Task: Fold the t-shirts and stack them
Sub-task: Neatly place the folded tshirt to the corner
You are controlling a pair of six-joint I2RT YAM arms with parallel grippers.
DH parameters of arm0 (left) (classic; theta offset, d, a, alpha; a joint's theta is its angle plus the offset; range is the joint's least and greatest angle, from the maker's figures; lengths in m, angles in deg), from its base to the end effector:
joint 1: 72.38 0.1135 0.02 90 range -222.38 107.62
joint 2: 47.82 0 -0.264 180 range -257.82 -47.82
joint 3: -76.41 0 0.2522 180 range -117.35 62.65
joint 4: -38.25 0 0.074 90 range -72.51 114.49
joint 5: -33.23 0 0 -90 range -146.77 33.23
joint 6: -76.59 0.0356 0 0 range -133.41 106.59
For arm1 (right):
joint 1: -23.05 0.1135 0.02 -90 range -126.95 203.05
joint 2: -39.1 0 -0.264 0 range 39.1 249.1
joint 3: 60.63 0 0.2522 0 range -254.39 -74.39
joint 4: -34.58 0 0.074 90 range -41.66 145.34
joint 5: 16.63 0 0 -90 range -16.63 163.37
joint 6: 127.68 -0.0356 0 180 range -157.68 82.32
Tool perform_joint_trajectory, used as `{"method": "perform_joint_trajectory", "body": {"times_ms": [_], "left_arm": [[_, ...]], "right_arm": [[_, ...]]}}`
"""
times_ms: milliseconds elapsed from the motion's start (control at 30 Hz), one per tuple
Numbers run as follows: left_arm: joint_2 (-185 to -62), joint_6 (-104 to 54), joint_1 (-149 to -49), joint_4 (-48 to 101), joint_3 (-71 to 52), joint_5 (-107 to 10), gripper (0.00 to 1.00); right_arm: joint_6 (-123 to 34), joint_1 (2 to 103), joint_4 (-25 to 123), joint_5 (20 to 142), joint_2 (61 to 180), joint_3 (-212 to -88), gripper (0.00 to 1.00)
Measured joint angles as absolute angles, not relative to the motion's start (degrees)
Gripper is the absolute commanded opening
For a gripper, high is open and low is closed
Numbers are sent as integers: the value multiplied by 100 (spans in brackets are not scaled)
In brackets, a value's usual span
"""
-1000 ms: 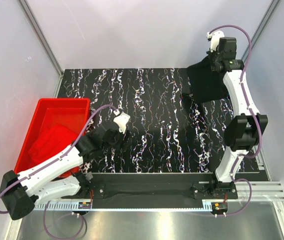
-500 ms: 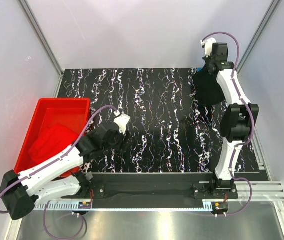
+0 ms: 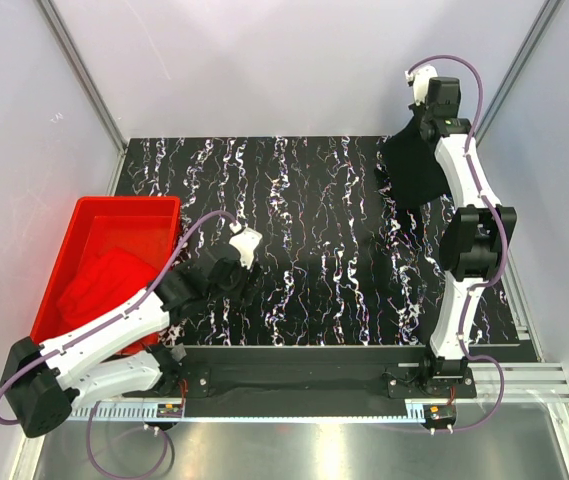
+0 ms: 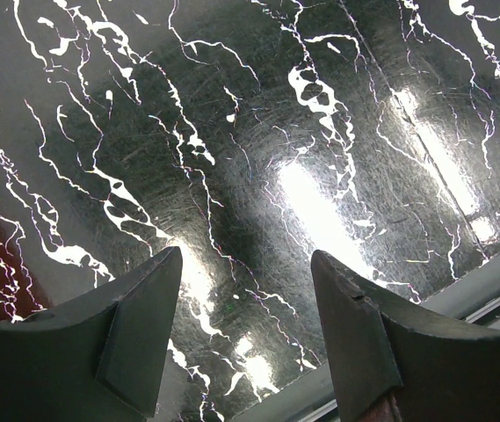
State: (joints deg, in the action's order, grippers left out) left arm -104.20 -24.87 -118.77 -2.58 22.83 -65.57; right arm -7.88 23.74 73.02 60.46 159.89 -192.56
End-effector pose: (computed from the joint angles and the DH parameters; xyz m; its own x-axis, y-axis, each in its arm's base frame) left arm 0.1452 -0.1445 0.2457 -0.5934 0.3383 -0.7304 0.5319 0.8459 -0.0404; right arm 0.4992 -0.0019 0.3392 -0.4908 -0.4904 -0.7202 -0.0658 0.8451 -0.5305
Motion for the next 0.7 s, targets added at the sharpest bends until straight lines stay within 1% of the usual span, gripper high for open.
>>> {"method": "perform_joint_trajectory", "body": {"times_ms": [400,700], "left_arm": [[-10466,-2487,-11877,-240,2283,-6557,66],[-10520,-2478,-11875,-247,2283,-6559,66]], "right_arm": [[-854,2367,7252,6068,16009,-19450,0],[-755,2258,7261,6046,16262,-19881,0]]}}
